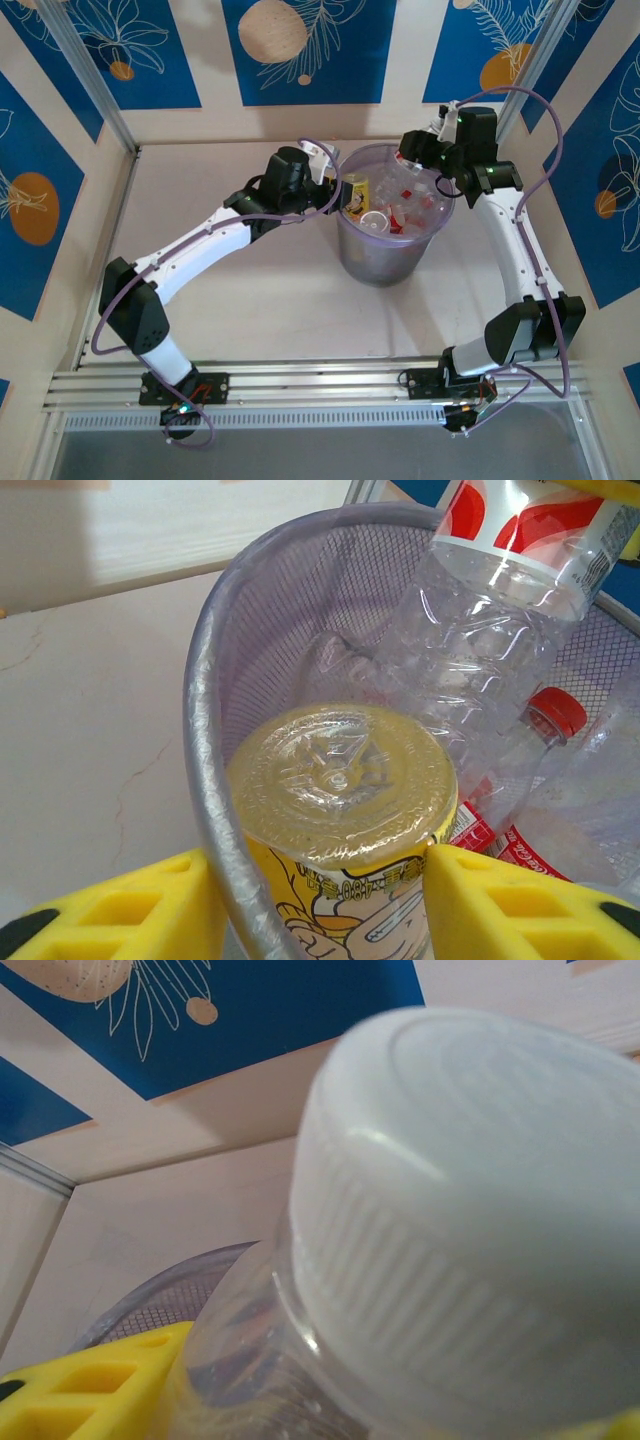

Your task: Put the plastic bottles in the bin

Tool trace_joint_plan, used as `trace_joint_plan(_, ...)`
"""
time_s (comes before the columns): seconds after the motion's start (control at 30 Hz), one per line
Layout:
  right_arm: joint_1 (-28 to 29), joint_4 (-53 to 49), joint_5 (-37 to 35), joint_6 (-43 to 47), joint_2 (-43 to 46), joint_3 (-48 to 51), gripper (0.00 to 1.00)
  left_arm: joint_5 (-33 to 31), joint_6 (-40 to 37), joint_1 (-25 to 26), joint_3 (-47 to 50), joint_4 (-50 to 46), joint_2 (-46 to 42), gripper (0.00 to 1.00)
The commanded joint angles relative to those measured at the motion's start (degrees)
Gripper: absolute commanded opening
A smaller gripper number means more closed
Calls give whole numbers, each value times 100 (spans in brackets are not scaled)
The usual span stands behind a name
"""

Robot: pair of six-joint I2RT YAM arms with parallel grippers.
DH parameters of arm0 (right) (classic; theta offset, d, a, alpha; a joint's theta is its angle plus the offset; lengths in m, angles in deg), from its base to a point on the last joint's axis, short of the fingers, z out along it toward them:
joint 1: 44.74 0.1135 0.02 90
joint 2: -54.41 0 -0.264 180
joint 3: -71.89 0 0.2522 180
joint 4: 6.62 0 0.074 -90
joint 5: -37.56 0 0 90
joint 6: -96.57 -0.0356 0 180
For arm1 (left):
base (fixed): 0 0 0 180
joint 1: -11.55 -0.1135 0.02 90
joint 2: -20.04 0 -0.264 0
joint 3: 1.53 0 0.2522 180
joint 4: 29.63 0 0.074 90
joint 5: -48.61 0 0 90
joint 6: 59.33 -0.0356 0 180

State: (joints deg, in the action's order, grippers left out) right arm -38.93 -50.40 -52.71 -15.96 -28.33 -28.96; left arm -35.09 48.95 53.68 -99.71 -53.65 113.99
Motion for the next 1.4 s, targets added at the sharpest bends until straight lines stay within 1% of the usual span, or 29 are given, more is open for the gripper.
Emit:
trace_joint_plan(0.0,175,-655,67,228,-145,-38,61,-222,-230,-7,-197,-122,145,50)
trace_joint_plan(0.17,439,-1601,-35,873,-602,-609,62,-241,-259,-3,-290,-175,180,48)
trace_joint_plan(0.2,488,-1668,-24,916,-658,-651,63,-239,-264,-6,-325,-186,185,47)
trace_joint_plan(0.33,534,-1600,49,898,-557,-609,69,-277,-281,-9,-407,-272,216,46)
trace_joint_plan(0.37,535,-1618,19,911,-510,-651,73,-300,-283,-3,-425,-297,215,46)
trace_joint_plan(0.4,528,-1673,-3,939,-477,-736,76,-327,-290,-7,-447,-328,205,45)
trace_joint_plan(0.53,509,-2051,-51,1093,-446,-1223,85,-473,-296,-17,-578,-464,207,41)
trace_joint_plan(0.73,453,-2432,-237,1202,-295,-1820,90,-684,-357,-38,-827,-683,266,34)
trace_joint_plan(0.9,327,-2688,-614,1241,-120,-2083,90,-926,-453,-112,-907,-843,203,28)
trace_joint_plan(1.07,64,-2728,-605,1040,83,-1851,89,-1061,-483,-220,-897,-910,118,21)
trace_joint_plan(1.17,-140,-2887,-689,845,212,-1633,84,-1031,-475,-251,-933,-937,123,19)
trace_joint_plan(1.27,-426,-2965,-710,648,401,-1175,77,-912,-466,-258,-953,-914,166,19)
trace_joint_plan(1.33,-587,-3004,-579,548,538,-868,74,-805,-440,-258,-1004,-921,241,20)
trace_joint_plan(1.37,-643,-3005,-528,519,603,-719,73,-730,-424,-256,-1039,-926,279,22)
